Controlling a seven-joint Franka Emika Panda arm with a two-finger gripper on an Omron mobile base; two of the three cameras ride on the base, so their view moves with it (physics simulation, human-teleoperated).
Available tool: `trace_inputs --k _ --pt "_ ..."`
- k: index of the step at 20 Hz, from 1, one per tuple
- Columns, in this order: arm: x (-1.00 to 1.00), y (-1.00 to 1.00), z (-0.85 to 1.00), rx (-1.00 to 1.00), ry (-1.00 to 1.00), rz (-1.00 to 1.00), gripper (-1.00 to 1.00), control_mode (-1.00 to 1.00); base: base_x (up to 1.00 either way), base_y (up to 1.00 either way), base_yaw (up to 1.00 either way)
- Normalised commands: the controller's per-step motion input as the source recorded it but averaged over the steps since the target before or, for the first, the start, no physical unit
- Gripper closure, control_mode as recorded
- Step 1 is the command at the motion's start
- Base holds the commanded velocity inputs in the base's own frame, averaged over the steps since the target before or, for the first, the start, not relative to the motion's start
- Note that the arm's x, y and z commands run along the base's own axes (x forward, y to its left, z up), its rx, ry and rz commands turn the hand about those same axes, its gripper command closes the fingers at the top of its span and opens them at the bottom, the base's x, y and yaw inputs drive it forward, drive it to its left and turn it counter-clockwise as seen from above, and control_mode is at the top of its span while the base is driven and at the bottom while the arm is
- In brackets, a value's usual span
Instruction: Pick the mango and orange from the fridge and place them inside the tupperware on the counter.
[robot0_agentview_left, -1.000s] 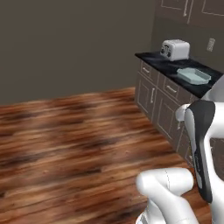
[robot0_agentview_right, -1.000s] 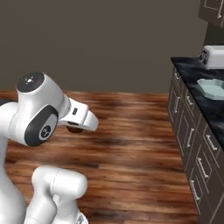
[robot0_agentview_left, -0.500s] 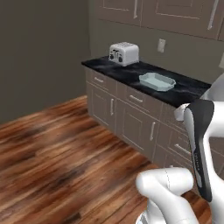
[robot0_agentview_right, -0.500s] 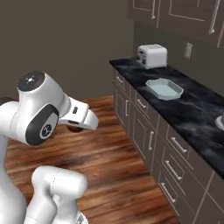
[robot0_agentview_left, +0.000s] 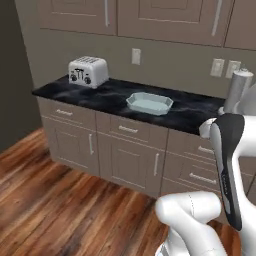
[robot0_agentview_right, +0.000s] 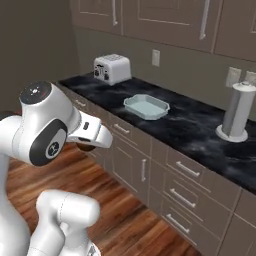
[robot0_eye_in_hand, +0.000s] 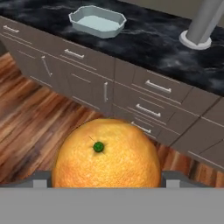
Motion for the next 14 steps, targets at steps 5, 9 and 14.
trace_inputs --k 5,9,14 --pt "0.0 0.0 0.0 0.0 0.0 0.0 1.0 1.0 0.85 0.82 -0.72" --pt "0.0 0.0 0.0 0.0 0.0 0.0 1.0 1.0 0.86 0.82 -0.7" --pt "0.0 0.0 0.0 0.0 0.0 0.0 1.0 1.0 0.9 0.81 -0.66"
